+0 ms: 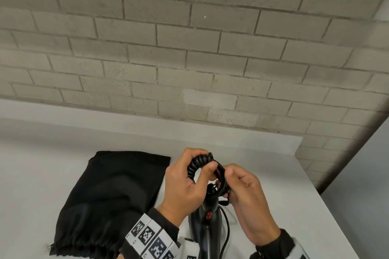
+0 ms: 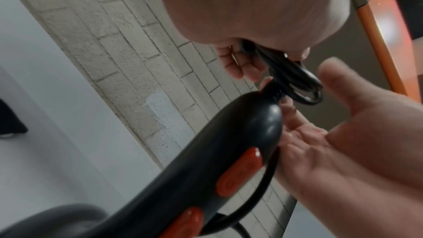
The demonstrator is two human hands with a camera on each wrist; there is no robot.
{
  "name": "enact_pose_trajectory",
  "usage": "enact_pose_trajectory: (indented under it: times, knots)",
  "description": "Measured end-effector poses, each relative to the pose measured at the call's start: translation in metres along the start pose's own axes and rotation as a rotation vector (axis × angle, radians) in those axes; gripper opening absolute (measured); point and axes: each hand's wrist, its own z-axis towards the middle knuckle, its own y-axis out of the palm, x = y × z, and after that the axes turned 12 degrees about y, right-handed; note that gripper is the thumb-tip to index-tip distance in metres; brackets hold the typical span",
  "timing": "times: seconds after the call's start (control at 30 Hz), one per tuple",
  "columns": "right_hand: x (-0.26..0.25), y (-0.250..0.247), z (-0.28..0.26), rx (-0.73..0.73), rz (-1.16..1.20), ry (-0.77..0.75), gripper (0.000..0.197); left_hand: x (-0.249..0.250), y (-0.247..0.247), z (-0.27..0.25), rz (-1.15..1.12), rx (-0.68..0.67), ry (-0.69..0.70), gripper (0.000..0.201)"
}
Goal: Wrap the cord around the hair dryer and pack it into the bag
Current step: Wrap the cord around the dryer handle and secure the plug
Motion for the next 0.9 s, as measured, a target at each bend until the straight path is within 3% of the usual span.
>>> enact_pose_trajectory:
  times: [0.2,0.43,0.5,0.57,0.67,0.77,0.9]
  knots:
    - [-0.003,-0.009,-0.002,-0.028,-0.134,-0.052,0.012,-0.001,-0.006,0.006,-0.036,-0.082,-0.203,0.021]
    - [-0.003,-0.008,0.001,0.069,-0.287,-0.149,0.012,0.006,-0.002,0.012,-0.269,0.025,-0.458,0.025]
    - [0.004,-0.005,-0.001,0.172,-0.368,-0.219,0.018,0.008,0.000,0.013,-0.277,0.054,-0.478,0.024]
    - [0.011,0.000,-0.003,0.389,-0.467,-0.356,0.034,0.009,0.002,0.013,-0.256,0.085,-0.482,0.023]
    - [0.017,0.010,-0.008,0.562,-0.732,-0.622,0.022,0.010,0.006,0.012,-0.203,0.083,-0.461,0.026]
    - [0.018,0.015,-0.010,0.624,-0.890,-0.592,0.021,0.012,0.006,0.011,-0.175,0.083,-0.445,0.027]
    - [0.010,0.019,-0.015,0.598,-0.904,-0.457,0.016,0.016,0.008,0.010,-0.186,0.065,-0.385,0.024]
